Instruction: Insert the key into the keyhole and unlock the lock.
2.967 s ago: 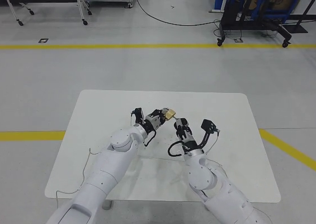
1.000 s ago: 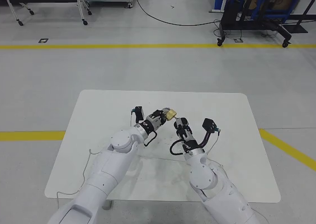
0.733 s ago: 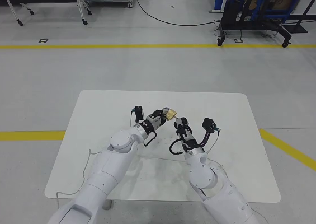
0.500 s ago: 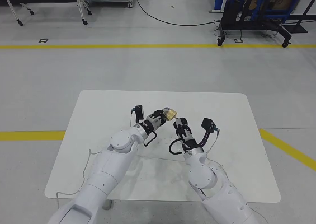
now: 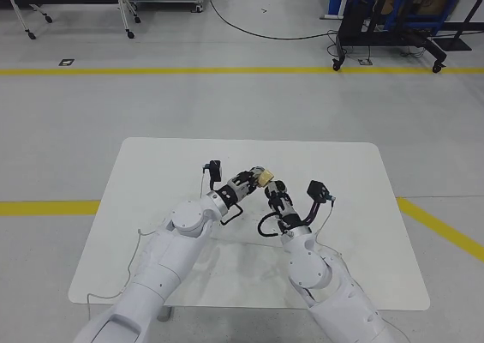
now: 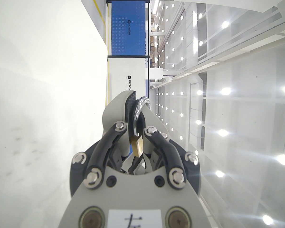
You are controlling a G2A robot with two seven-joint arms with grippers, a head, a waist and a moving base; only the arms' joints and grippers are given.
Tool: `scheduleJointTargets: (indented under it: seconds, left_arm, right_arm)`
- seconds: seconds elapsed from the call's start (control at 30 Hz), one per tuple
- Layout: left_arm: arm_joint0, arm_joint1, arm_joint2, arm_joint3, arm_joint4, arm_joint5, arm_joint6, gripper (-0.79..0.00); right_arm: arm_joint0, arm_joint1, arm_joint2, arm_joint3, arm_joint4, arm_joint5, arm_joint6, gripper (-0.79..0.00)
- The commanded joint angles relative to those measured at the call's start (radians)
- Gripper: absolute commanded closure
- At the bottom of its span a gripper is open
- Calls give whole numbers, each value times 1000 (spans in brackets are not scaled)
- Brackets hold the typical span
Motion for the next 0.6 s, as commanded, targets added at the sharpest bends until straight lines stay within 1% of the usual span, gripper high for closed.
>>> scheduleJointTargets:
  seconds: [0.0, 0.03, 0.07, 0.2, 0.27, 0.43, 0.5, 0.57]
  left_arm:
    - [0, 0, -2, 0, -1, -1, 1, 0]
    - [0, 0, -4, 0, -1, -4, 6, 0]
    - [0, 0, -5, -1, 5, -9, 12, 0]
    - [0, 1, -9, -3, 26, -26, 34, 0]
    - [0, 3, -10, -4, 51, -37, 53, 0]
    - [3, 8, -6, -14, 166, -102, 139, 0]
    - [6, 9, -3, -19, 213, -129, 171, 0]
    - [7, 10, 2, -21, 257, -148, 194, 0]
  right_arm:
    - [-4, -1, 8, -3, 9, -7, -4, -354]
    - [-7, -2, 12, -4, 12, -12, -8, -665]
    - [-11, -2, 17, -6, 15, -18, -10, -785]
    - [-24, 0, 35, -9, 27, -54, 12, -785]
    - [-24, 0, 35, -9, 27, -54, 12, -785]
    - [-26, 0, 38, -11, 31, -58, 15, -785]
    - [-37, 1, 54, -19, 77, -88, 47, -785]
    - [-48, 4, 78, -26, 141, -131, 106, -785]
